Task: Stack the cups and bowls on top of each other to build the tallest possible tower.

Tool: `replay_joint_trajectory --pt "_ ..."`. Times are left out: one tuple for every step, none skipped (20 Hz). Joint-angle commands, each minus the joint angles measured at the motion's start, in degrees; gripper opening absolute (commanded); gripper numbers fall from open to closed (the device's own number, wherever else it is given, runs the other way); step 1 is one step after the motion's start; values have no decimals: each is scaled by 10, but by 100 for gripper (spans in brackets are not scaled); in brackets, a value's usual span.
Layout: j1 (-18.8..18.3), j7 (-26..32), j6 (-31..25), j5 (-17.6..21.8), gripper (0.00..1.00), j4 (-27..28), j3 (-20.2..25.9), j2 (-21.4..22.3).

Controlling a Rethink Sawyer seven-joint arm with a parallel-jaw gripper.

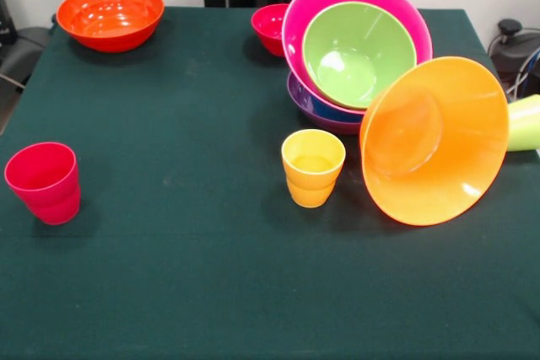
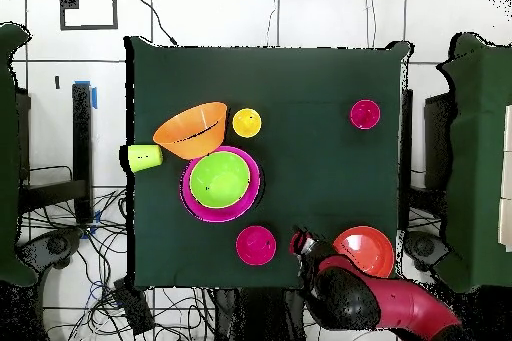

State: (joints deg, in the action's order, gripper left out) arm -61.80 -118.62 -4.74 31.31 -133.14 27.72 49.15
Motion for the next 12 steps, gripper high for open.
replay_joint_trajectory --pt "95 -95 -52 -21 100 20 -114 34" --pt "88 -85 -56 -22 100 23 -110 35" --pt "83 -76 -57 -23 100 24 -109 34" --pt "74 -64 -56 -22 100 27 -106 28" --pt "64 -53 -54 -17 100 31 -105 21" --pt "54 -44 -49 -10 100 35 -106 12" --pt "44 -35 -45 -3 100 41 -106 1" --pt "34 -26 -40 4 100 49 -106 -10" --pt "27 -18 -35 14 100 58 -105 -19" --pt "18 -9 -35 19 100 64 -104 -26" --pt "12 -4 -33 25 100 70 -104 -34" --pt "6 2 -31 31 100 76 -104 -42"
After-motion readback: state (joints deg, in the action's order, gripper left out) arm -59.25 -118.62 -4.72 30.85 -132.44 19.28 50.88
